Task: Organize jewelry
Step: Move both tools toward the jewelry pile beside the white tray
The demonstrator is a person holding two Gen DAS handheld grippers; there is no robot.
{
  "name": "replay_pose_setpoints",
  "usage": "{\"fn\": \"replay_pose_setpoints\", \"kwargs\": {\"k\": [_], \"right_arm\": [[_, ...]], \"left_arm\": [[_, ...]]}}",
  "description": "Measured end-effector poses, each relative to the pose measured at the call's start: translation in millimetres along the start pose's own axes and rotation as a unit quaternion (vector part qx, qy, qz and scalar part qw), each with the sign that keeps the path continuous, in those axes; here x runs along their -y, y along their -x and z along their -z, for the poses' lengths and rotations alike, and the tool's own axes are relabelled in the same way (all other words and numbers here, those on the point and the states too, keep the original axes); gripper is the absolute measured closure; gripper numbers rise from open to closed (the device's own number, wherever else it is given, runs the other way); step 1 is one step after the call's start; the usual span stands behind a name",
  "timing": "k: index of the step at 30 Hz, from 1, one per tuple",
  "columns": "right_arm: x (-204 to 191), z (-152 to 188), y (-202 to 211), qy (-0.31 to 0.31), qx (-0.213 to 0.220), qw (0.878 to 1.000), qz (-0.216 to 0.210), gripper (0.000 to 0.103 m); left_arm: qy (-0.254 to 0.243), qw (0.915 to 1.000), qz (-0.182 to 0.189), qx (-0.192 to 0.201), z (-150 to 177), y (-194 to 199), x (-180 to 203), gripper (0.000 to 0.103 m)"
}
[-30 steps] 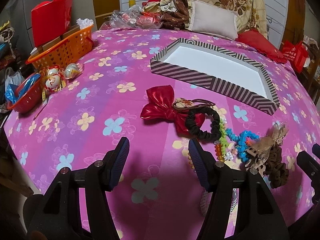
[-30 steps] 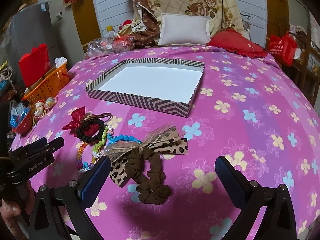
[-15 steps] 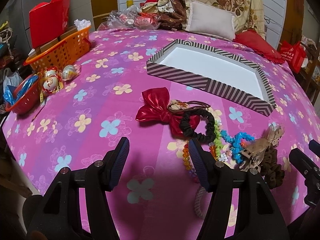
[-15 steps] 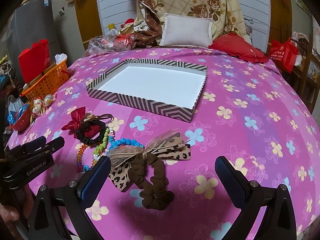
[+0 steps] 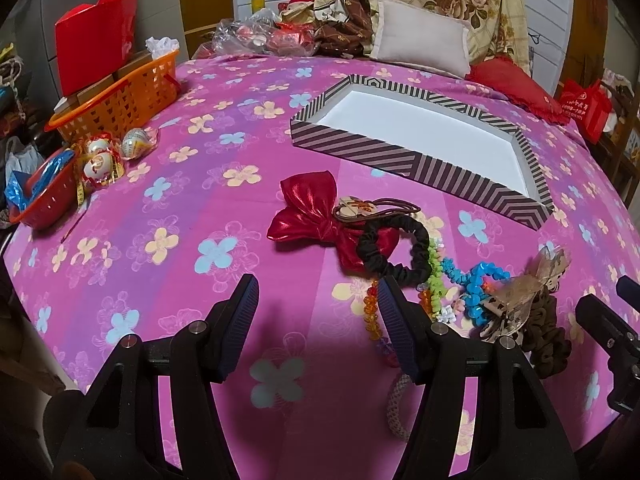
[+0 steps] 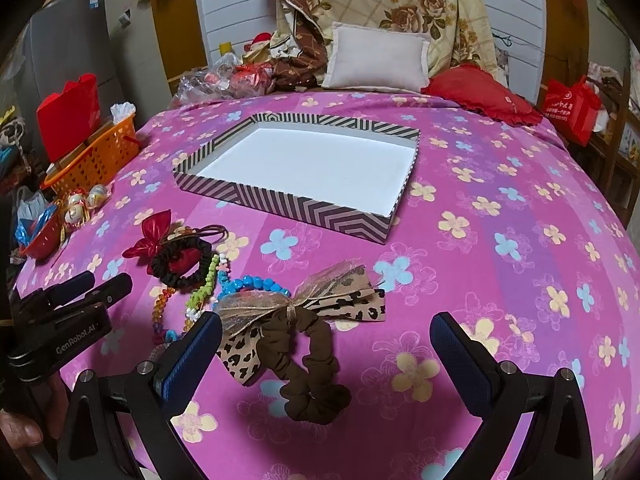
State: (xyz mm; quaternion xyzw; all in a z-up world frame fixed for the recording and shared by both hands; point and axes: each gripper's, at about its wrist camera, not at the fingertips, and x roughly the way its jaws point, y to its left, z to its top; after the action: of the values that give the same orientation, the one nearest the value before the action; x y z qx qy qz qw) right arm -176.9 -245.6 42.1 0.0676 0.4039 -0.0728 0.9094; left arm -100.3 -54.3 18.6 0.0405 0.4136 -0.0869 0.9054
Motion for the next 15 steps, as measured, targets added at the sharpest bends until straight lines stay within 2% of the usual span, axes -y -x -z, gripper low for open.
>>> {"fn": "replay_pose_setpoints", "kwargs": {"k": [15], "right_arm": [[2, 4, -7, -0.001, -0.010, 1.000, -0.004, 0.000]], "left_arm": [[0.015, 0.9997, 0.002, -0.019, 1, -12, -11, 0.041]]}}
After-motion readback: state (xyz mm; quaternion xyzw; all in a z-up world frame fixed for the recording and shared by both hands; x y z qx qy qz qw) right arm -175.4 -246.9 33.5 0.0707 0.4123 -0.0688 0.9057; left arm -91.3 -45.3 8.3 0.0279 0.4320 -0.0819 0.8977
